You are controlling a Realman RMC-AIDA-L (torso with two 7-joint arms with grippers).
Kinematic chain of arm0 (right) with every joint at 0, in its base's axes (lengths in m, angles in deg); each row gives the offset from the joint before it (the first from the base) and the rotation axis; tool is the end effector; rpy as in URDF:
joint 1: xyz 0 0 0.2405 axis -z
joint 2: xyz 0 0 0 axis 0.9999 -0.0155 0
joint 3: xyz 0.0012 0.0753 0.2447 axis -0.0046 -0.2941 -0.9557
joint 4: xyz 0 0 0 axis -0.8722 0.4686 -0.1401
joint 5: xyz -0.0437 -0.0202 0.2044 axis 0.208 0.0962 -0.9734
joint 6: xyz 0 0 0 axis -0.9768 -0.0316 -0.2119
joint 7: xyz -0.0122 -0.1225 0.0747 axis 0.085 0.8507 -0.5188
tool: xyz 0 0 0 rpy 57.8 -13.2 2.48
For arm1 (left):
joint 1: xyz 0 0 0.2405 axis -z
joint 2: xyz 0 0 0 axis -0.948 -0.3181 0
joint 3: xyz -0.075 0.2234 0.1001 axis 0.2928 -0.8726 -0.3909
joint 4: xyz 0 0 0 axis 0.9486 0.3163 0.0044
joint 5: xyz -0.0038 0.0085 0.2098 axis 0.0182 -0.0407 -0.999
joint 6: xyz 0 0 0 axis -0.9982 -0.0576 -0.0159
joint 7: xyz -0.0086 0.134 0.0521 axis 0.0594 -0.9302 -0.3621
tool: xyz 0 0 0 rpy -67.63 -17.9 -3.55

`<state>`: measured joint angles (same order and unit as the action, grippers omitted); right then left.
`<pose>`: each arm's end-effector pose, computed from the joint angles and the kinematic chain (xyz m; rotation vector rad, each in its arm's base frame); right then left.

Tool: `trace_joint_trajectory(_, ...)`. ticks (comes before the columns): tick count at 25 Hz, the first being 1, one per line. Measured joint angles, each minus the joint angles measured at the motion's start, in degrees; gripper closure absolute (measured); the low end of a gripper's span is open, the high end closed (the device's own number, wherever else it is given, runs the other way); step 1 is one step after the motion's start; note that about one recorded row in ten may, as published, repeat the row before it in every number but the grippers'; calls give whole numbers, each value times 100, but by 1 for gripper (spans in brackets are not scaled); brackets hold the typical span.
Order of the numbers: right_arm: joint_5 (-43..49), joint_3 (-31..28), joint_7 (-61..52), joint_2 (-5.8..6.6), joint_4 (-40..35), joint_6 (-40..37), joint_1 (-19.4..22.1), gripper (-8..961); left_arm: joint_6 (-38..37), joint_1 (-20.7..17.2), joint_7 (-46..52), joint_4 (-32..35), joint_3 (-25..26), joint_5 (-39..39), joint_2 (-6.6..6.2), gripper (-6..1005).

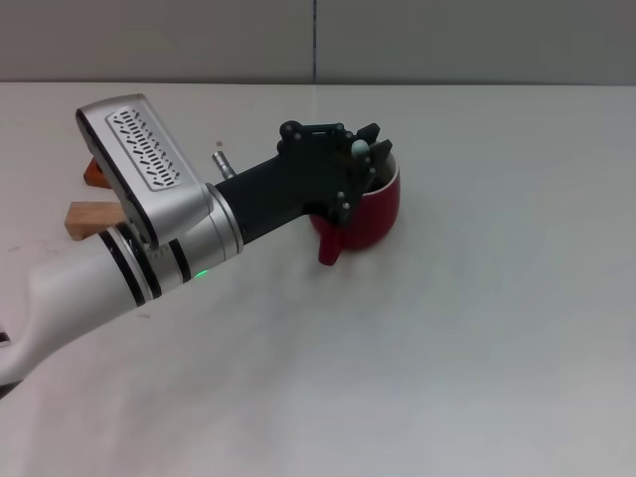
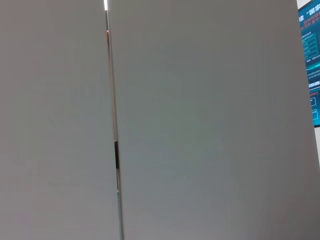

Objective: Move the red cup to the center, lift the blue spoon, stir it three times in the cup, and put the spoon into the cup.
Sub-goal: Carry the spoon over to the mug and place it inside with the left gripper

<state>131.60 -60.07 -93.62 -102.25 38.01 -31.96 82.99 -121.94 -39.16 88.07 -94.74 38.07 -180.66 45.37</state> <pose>0.3928 0.2024 0.0190 -1.1860 0.6057 0.6296 -0.2014 0.3356 -0.0921 -2.3878 -0.0856 -0.8357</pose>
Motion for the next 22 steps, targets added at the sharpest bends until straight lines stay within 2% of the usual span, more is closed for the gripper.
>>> trace_joint_trajectory(8,0,0,17,-6,9,20,6,176,1,-334,-15,-194,42,1,-175,855)
trace_joint_trajectory(12,0,0,20,-8,9,28,6,176,8,-334,-59,-169,158,2,-188,855)
trace_joint_trajectory(22,0,0,21,-9,6,31,2,177,321,113,-219,-100,175,1,12,855)
